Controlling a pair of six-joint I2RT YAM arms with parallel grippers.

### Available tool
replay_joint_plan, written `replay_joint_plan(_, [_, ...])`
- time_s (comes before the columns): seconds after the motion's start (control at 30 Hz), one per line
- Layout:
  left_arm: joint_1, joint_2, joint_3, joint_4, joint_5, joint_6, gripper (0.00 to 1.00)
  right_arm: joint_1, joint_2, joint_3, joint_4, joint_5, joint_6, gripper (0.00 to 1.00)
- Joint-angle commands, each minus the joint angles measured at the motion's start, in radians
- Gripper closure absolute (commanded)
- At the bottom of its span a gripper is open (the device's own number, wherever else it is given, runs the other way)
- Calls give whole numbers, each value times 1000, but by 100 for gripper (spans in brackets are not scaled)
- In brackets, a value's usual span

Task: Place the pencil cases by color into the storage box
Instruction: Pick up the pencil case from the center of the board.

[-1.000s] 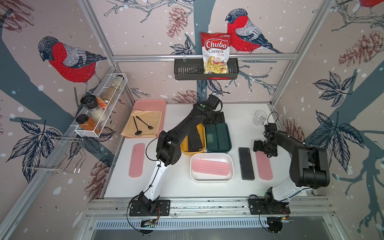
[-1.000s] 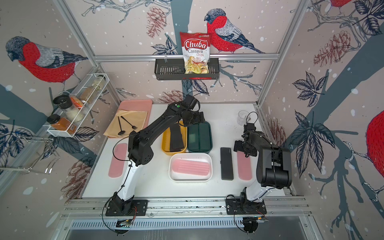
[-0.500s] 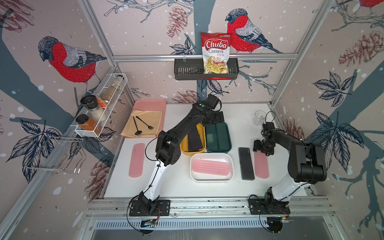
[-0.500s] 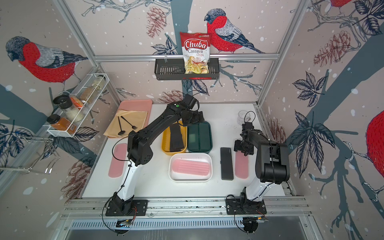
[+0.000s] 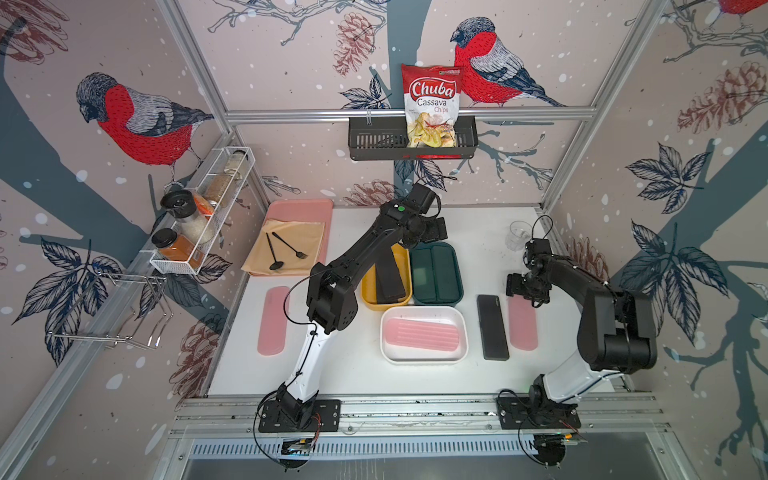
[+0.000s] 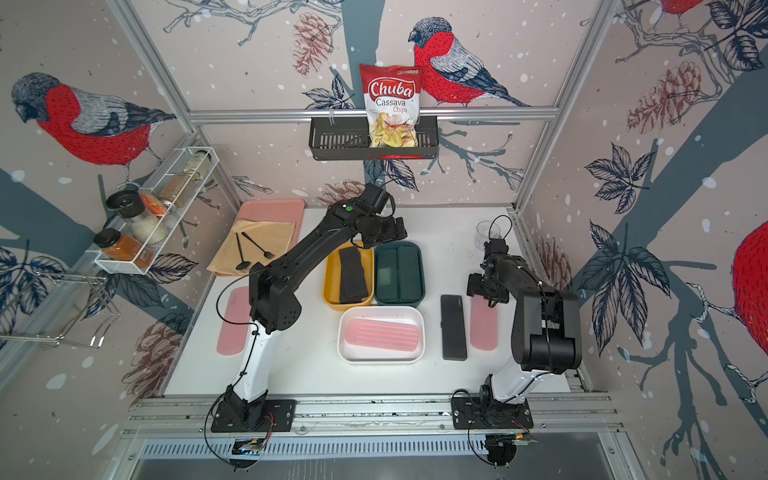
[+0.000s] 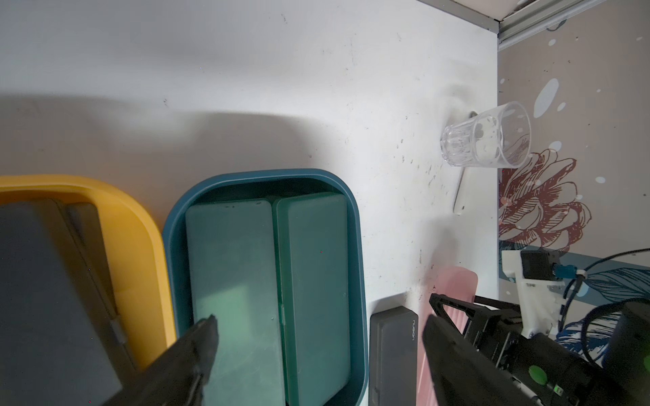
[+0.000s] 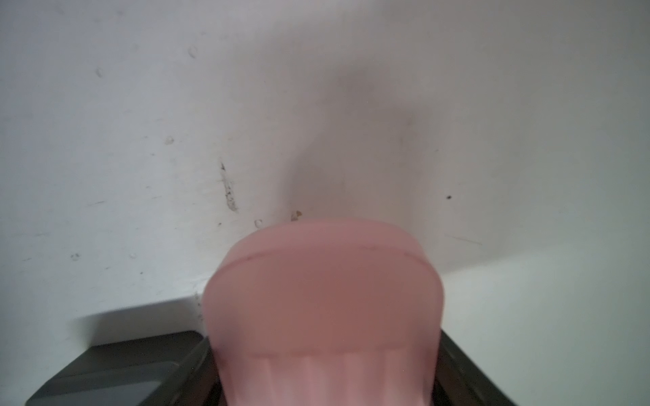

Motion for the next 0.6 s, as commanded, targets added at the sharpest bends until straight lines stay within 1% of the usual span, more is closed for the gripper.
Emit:
replay_joint_plan(0.0, [6,-21,-2,27,-21,3,5,10,-22,22,-1,16,-29,43])
replay_joint_plan(0.3, [26,-61,-38,42,-22,-2,5,48,-30,116,-57,17,-71,44])
replay_joint_plan(0.57, [49,-121,-112,65,-43,-10,5,124,-31,219,-107,-12,-127,44])
